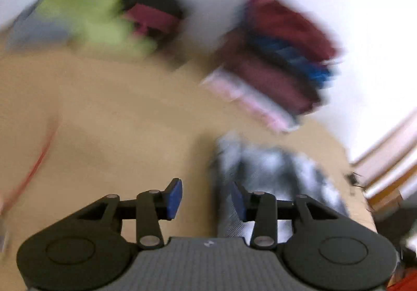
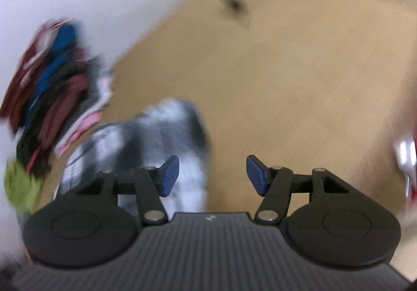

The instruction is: Fold clothes

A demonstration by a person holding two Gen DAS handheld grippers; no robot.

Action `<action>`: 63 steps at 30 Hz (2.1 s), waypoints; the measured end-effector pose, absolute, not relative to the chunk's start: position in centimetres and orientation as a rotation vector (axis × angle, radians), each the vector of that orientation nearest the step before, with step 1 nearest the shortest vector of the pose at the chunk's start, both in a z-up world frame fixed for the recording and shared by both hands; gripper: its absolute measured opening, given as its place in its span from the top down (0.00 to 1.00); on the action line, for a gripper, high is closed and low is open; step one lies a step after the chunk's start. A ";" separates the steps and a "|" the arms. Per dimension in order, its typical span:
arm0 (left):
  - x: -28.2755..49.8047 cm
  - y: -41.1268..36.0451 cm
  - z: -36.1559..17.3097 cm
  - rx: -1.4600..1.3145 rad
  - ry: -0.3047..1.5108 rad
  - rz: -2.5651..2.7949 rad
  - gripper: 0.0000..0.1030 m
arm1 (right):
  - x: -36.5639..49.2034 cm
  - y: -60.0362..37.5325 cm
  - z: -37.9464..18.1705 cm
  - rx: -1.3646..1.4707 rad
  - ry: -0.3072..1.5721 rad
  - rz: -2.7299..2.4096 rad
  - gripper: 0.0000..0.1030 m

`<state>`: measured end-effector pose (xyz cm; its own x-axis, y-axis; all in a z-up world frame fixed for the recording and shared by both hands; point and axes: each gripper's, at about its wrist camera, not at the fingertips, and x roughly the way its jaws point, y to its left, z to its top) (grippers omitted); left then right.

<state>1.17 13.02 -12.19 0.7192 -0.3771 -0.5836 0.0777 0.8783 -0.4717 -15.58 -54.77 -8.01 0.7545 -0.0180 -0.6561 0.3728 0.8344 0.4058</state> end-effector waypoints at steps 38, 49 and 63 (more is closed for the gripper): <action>15.6 -14.7 -19.9 -0.208 1.047 -0.530 0.51 | 18.5 -52.4 -17.7 0.299 0.902 0.623 0.91; 11.6 -9.7 -15.0 -0.124 0.952 -0.420 0.32 | 8.7 -55.5 -15.3 0.204 0.866 0.323 0.55; -6.0 -4.2 -14.4 0.863 0.637 -0.779 0.08 | -17.6 -41.1 -13.3 -0.592 0.818 0.455 0.30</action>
<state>-5.99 -4.21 -14.43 0.5632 -0.3329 -0.7562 0.8072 0.4172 0.4175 -17.58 -41.08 -13.29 0.6052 0.1492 -0.7820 -0.5858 0.7486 -0.3105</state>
